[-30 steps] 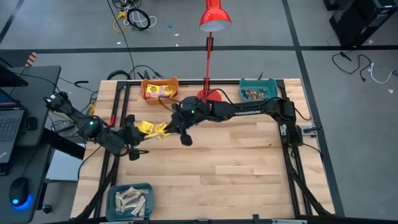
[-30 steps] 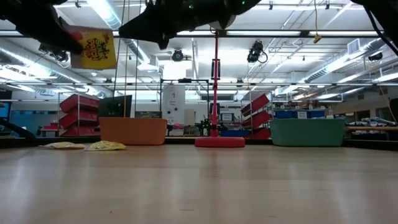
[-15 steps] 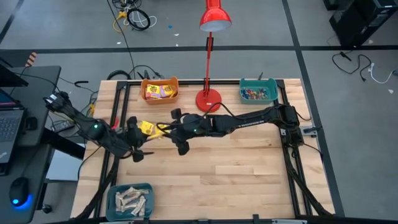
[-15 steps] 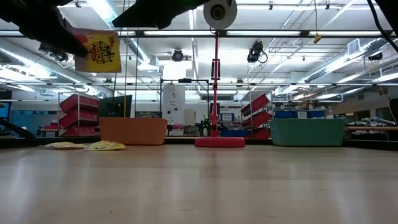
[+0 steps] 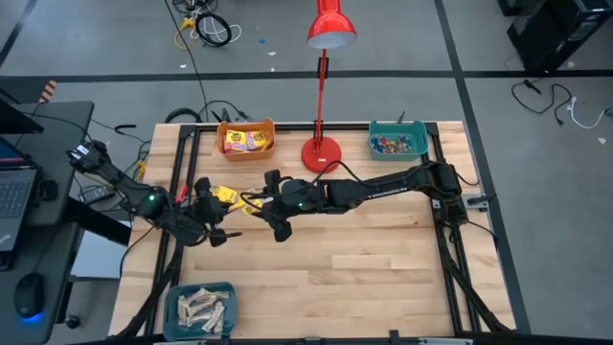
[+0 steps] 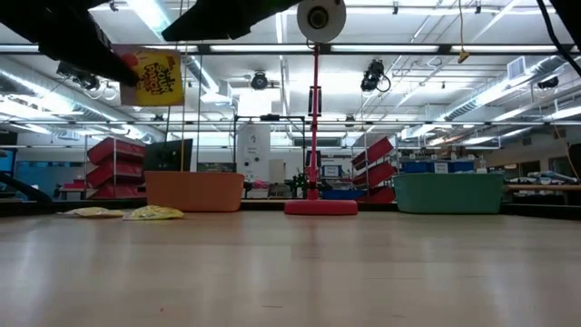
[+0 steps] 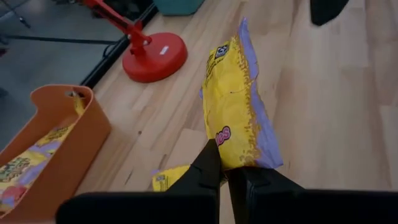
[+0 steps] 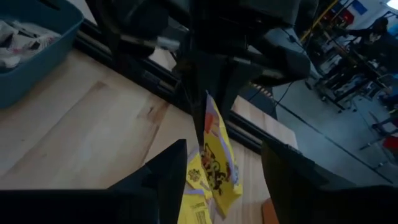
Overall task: Sort candy
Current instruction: Put the yellow candy into the orange bin
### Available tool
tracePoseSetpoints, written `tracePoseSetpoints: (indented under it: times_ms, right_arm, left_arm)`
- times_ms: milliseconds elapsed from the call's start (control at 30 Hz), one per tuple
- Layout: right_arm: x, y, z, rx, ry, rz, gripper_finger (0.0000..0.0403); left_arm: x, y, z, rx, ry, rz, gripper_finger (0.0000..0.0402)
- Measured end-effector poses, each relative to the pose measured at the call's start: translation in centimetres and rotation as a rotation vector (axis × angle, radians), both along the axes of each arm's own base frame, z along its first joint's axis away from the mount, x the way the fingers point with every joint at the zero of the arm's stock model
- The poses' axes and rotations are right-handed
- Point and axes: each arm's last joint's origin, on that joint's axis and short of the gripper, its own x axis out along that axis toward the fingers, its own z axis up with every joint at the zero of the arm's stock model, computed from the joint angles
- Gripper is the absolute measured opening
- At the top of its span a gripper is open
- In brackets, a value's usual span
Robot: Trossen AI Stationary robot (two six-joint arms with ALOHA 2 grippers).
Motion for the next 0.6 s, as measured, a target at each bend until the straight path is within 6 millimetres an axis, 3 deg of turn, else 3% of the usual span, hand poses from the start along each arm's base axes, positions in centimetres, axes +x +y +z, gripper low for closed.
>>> tracePoseSetpoints:
  times_ms: [367, 600]
  right_arm:
    - [-0.1, -0.2, -0.2, 0.003, 0.024, -0.013, 0.0178]
    - [-0.1, -0.2, -0.3, 0.002, 0.038, -0.012, 0.0090]
  left_arm:
    - [0.9, -0.6, 1.1, 0.072, -0.063, -0.120, 0.0010]
    - [0.9, -0.6, 1.1, 0.077, -0.057, -0.125, 0.0014]
